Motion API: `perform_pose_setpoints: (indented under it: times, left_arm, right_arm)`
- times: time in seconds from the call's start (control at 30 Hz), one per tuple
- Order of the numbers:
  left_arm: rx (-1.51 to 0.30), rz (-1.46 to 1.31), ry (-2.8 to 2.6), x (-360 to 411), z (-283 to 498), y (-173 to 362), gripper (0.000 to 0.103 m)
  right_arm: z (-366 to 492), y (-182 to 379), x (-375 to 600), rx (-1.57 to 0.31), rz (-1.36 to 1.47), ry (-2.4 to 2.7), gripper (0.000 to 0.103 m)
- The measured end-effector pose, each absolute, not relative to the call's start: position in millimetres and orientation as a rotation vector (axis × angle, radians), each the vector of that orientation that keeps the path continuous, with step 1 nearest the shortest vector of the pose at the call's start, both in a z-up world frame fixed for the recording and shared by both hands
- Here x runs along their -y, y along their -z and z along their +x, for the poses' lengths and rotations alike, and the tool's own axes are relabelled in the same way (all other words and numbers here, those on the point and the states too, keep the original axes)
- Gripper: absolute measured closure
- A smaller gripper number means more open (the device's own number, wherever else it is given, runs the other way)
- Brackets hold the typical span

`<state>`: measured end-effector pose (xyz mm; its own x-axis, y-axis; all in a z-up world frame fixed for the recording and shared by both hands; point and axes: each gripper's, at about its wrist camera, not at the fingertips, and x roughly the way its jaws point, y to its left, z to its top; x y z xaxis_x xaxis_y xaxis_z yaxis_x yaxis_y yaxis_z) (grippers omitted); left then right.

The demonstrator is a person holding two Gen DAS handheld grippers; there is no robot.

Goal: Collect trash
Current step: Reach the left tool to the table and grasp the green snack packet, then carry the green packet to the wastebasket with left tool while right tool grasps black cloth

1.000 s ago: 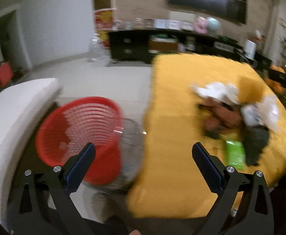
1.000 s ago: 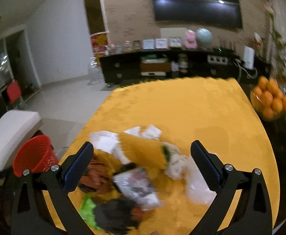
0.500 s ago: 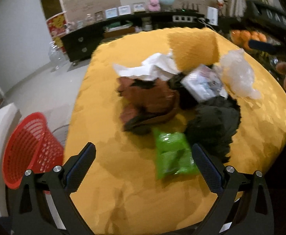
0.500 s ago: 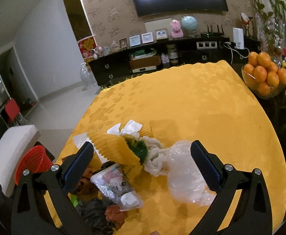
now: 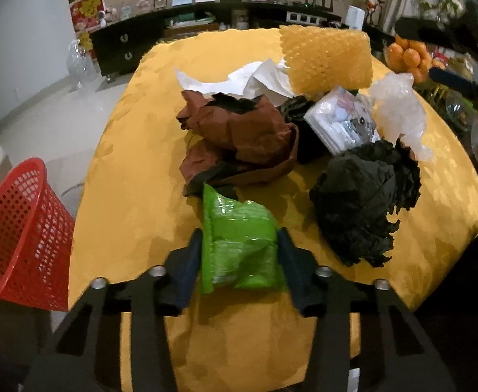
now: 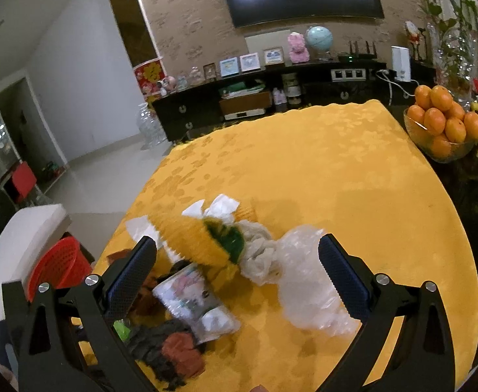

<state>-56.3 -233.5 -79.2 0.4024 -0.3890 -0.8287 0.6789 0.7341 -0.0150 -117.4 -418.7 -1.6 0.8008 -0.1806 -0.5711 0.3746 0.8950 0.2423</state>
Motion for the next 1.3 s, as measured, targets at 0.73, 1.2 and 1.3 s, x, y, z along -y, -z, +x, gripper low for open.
perform_pose_setpoints:
  times: [0.73, 1.2, 1.3]
  left_arm:
    - [-0.822, 0.187, 0.587, 157.9, -45.6, 41.3, 0.062]
    - [-0.695, 0.091, 0.439, 88.4, -28.5, -8.6, 0.062]
    - [-0.67, 0.065, 0.384, 67.3, -19.4, -18.4, 0.062]
  right_arm:
    - [-102.6, 72.1, 319.0, -0.827, 0.161, 0.141, 0.043]
    - [-120.5, 31.2, 305.3, -0.732, 0.184, 0.099, 0.049]
    - [-117.3, 22.0, 303.8, -0.715, 0.181, 0.092, 0.049]
